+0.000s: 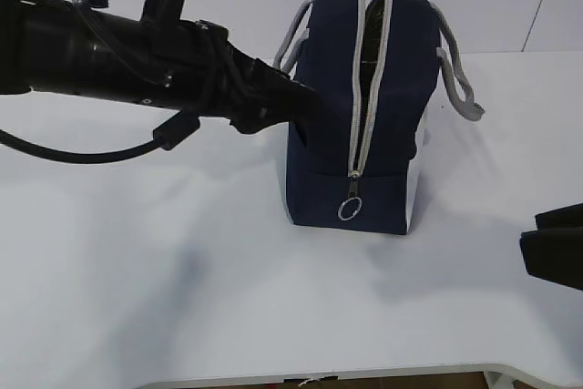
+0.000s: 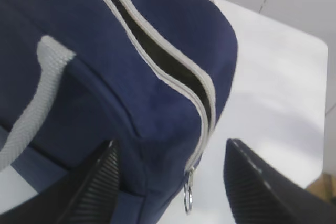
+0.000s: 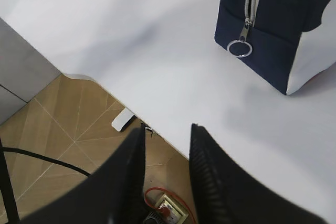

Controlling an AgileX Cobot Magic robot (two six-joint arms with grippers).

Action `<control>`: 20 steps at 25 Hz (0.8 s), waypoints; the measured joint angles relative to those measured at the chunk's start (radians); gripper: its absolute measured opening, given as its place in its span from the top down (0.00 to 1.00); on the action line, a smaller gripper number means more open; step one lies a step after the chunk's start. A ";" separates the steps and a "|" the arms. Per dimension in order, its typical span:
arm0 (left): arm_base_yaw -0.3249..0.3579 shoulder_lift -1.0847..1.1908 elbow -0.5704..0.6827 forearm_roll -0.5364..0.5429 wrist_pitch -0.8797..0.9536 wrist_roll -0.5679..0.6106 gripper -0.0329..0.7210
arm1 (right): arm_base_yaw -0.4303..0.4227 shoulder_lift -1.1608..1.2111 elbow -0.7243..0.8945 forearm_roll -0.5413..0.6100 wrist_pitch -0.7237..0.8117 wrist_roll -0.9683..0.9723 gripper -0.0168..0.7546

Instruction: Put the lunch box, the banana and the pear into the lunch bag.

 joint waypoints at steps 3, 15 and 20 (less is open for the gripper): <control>0.000 0.027 0.000 -0.103 0.000 0.041 0.35 | 0.000 0.000 0.000 0.000 -0.002 0.000 0.64; 0.025 0.106 0.000 -0.169 0.037 0.054 0.38 | 0.000 0.000 0.000 0.000 -0.002 0.000 0.64; 0.074 0.106 0.000 -0.169 0.128 0.054 0.53 | 0.000 0.000 0.000 0.000 -0.003 0.002 0.64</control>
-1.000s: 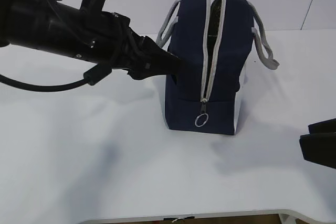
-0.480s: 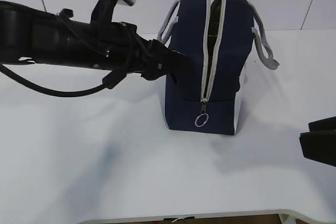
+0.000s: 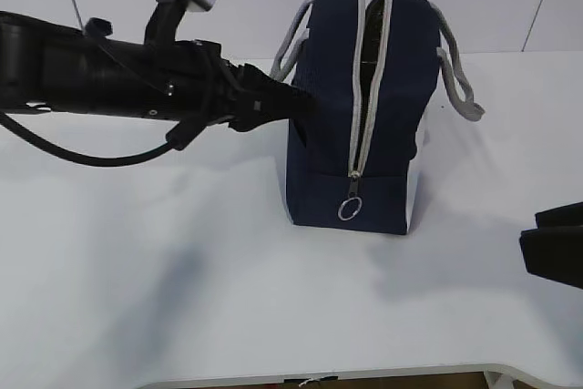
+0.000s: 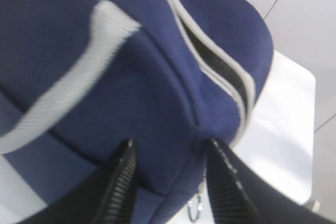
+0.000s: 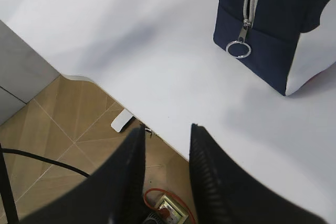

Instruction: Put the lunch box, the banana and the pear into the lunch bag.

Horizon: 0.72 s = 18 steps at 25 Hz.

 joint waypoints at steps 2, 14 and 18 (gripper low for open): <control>0.015 0.000 0.000 0.000 0.012 0.000 0.60 | 0.000 0.007 0.000 0.007 -0.002 0.000 0.64; 0.019 0.000 0.000 0.000 0.101 0.002 0.57 | 0.000 0.051 0.000 0.041 -0.017 -0.036 0.64; 0.019 0.000 0.000 0.000 0.105 0.003 0.51 | 0.000 0.051 0.000 0.043 -0.019 -0.038 0.64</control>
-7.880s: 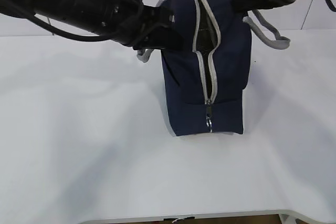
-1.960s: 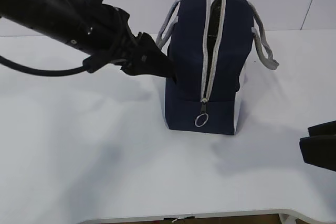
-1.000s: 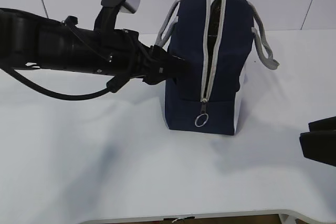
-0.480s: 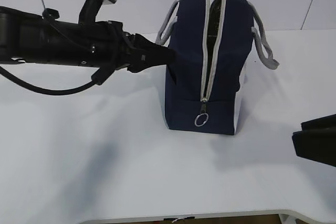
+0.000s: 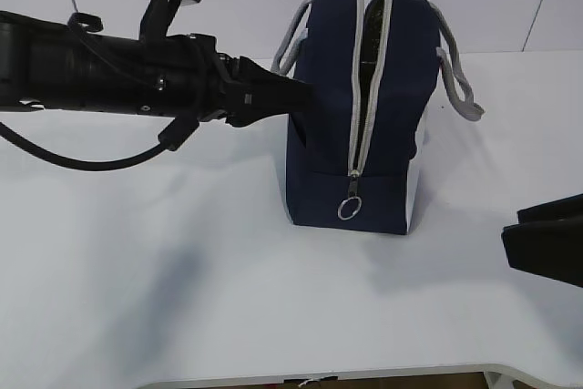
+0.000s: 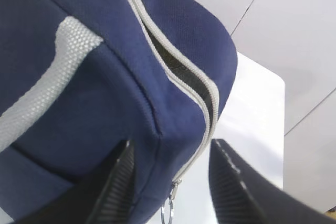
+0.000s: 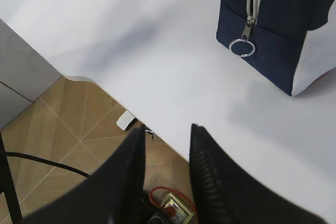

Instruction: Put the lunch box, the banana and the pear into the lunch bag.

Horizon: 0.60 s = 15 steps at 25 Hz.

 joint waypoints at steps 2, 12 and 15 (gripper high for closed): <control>0.000 0.000 0.000 0.000 0.000 0.000 0.50 | 0.000 0.000 0.000 0.000 0.000 -0.004 0.64; 0.000 0.000 0.000 0.000 -0.039 0.000 0.50 | 0.000 0.006 0.000 0.002 -0.023 -0.022 0.64; 0.000 0.000 -0.007 0.000 -0.039 -0.004 0.50 | 0.000 0.024 0.000 0.002 -0.025 -0.026 0.64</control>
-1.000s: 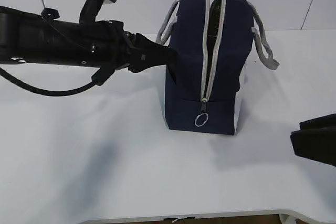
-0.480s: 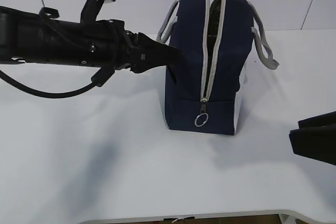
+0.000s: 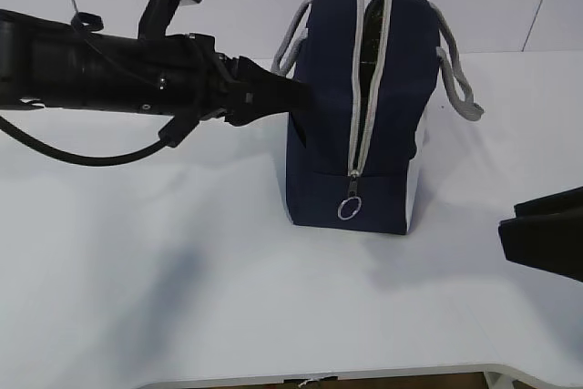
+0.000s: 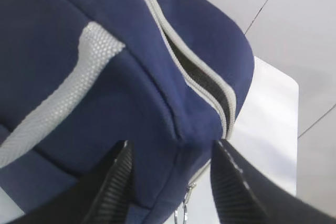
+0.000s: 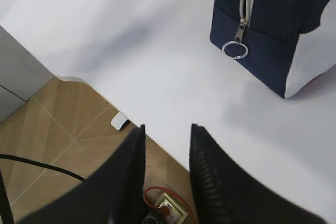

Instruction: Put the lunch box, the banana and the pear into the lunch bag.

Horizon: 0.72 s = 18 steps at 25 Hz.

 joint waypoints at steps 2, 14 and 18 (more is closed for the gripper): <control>0.000 0.000 -0.004 0.000 -0.001 -0.004 0.49 | 0.000 0.016 0.000 0.000 -0.002 -0.002 0.64; 0.000 0.047 -0.005 0.000 0.019 -0.011 0.49 | 0.000 0.075 0.000 0.105 -0.010 -0.100 0.64; 0.000 0.053 -0.006 0.000 0.027 -0.011 0.49 | 0.000 0.082 0.000 0.112 -0.012 -0.109 0.64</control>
